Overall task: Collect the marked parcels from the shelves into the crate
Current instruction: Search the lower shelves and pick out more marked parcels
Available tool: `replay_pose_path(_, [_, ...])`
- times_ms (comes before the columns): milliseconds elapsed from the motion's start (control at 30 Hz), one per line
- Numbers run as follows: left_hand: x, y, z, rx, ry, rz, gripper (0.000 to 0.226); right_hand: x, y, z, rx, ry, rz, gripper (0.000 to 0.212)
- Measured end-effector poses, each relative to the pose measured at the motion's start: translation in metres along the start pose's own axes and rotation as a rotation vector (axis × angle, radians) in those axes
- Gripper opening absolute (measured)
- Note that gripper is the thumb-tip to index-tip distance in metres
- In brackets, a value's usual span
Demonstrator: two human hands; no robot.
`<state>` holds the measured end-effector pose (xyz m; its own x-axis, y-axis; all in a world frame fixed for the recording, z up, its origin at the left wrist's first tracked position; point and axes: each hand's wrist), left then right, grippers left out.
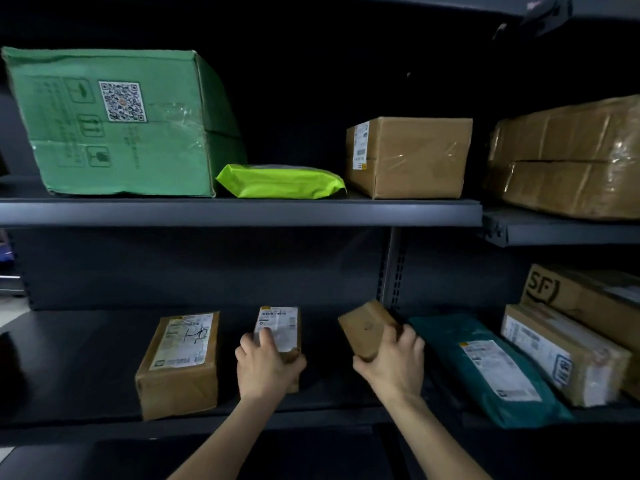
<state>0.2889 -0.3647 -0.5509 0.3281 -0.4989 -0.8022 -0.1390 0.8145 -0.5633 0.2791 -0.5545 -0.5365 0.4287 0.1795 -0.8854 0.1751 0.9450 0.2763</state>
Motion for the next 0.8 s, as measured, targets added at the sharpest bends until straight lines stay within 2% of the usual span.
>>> replay_pose_path(167, [0.004, 0.006, -0.013, 0.070, -0.030, -0.101, 0.079, 0.000, 0.009, -0.016, -0.294, -0.096, -0.164, 0.085])
replay_pose_path(367, [0.002, 0.011, -0.018, 0.093, -0.051, -0.120, 0.077, 0.014, 0.013, -0.037, -0.398, -0.108, -0.112, 0.074])
replay_pose_path(433, [0.001, 0.013, -0.018, 0.099, -0.058, -0.122, 0.076, 0.013, 0.011, -0.031, -0.361, -0.154, -0.040, 0.072])
replay_pose_path(500, [0.001, 0.014, -0.018, 0.099, -0.057, -0.121, 0.076, 0.009, 0.008, -0.020, -0.223, -0.164, 0.055, 0.080])
replay_pose_path(567, [0.001, 0.015, -0.018, 0.099, -0.056, -0.123, 0.077, 0.005, 0.003, -0.008, -0.020, -0.020, 0.157, 0.096])
replay_pose_path(633, [0.001, 0.016, -0.019, 0.100, -0.062, -0.130, 0.077, 0.007, -0.001, -0.004, 0.093, 0.101, 0.235, 0.105])
replay_pose_path(800, [0.001, 0.013, -0.019, 0.093, -0.072, -0.129, 0.076, 0.020, 0.007, -0.015, 0.074, 0.080, 0.289, 0.099])
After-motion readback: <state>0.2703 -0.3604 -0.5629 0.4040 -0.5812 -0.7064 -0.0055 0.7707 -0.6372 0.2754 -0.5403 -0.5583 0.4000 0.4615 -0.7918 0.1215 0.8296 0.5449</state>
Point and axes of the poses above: each hand's wrist, its own z-axis towards the middle knuckle, its own x-axis out of the palm, y = z × x, and after that the axes turned 1 degree about y, right-handed
